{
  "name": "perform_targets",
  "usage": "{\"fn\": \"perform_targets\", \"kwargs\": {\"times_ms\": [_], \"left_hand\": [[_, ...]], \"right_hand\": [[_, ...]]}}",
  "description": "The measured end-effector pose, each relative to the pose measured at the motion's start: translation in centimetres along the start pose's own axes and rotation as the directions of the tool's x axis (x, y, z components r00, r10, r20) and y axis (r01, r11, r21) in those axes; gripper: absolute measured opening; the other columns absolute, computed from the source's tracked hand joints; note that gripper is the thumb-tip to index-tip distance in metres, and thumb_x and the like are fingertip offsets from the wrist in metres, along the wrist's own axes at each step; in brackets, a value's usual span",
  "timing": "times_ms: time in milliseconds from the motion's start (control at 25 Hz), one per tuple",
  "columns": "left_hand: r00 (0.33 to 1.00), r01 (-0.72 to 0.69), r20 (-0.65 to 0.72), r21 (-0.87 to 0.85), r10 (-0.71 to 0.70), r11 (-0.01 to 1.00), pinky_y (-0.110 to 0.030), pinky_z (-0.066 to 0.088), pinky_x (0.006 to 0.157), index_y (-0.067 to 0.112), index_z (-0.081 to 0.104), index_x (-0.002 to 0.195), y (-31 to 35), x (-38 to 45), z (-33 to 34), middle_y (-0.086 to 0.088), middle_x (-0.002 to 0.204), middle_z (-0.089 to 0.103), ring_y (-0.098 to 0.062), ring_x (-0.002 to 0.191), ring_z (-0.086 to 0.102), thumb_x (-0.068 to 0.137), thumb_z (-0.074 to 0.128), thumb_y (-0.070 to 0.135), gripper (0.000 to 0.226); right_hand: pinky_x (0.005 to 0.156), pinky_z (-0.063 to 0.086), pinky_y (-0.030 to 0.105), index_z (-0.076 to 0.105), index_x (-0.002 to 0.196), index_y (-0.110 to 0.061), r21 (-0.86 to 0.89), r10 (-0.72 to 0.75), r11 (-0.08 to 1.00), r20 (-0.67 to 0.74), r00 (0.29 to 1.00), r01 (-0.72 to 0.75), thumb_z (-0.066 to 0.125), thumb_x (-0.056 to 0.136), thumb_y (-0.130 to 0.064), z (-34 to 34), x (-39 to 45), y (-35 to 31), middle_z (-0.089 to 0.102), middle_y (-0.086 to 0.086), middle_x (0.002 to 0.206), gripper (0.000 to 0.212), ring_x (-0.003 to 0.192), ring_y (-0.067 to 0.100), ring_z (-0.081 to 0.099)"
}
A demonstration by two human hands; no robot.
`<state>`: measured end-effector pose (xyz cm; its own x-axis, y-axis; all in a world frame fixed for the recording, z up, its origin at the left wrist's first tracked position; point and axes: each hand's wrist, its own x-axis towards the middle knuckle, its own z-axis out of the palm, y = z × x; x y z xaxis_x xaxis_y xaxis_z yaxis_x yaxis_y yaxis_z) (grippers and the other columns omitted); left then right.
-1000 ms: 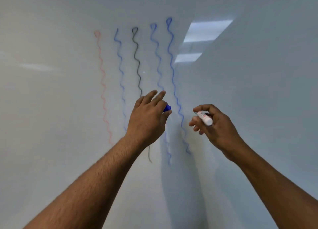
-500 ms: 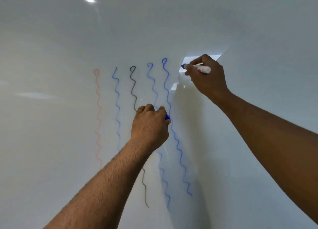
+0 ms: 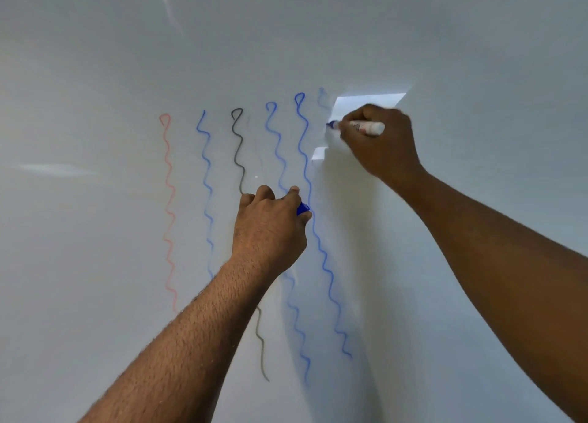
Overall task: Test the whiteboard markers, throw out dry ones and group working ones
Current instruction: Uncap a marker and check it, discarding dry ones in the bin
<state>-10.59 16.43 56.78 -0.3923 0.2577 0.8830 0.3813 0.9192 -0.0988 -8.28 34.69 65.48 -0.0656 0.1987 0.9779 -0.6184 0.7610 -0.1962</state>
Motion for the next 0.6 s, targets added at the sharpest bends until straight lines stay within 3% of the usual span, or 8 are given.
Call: {"fn": "perform_targets", "kwargs": {"times_ms": [160, 400, 600], "left_hand": [[1.0, 0.011, -0.013, -0.03, -0.011, 1.0, -0.035, 0.025, 0.105, 0.019, 0.032, 0.148, 0.1, -0.2, 0.4, -0.004, 0.119, 0.061, -0.019, 0.124, 0.04, 0.1, 0.036, 0.044, 0.054], [0.999, 0.022, -0.027, -0.051, -0.024, 0.998, -0.036, 0.026, 0.103, 0.016, 0.033, 0.147, 0.4, -0.7, 1.1, -0.004, 0.121, 0.062, -0.021, 0.124, 0.04, 0.1, 0.038, 0.041, 0.053], [0.999, 0.03, -0.017, -0.04, -0.031, 0.999, -0.037, 0.027, 0.103, 0.014, 0.034, 0.146, 0.6, -1.8, 1.5, -0.004, 0.122, 0.062, -0.022, 0.123, 0.041, 0.1, 0.039, 0.039, 0.053]], "right_hand": [[0.055, 0.042, 0.014, 0.072, 0.081, -0.016, 0.032, 0.032, 0.999, -0.002, 0.999, -0.032, 0.069, 0.085, -0.028, -1.4, -5.0, 1.2, 0.069, -0.007, 0.068, 0.013, 0.06, 0.005, 0.061], [0.055, 0.046, 0.024, 0.072, 0.084, -0.019, 0.06, 0.127, 0.989, 0.077, 0.989, -0.131, 0.071, 0.087, -0.025, -3.5, -12.5, 2.8, 0.07, -0.005, 0.07, 0.007, 0.061, 0.009, 0.063], [0.056, 0.049, 0.029, 0.07, 0.088, -0.022, -0.004, 0.131, 0.991, 0.134, 0.982, -0.132, 0.07, 0.087, -0.028, -5.2, -17.9, 4.4, 0.068, -0.009, 0.071, 0.006, 0.062, 0.01, 0.063]]}}
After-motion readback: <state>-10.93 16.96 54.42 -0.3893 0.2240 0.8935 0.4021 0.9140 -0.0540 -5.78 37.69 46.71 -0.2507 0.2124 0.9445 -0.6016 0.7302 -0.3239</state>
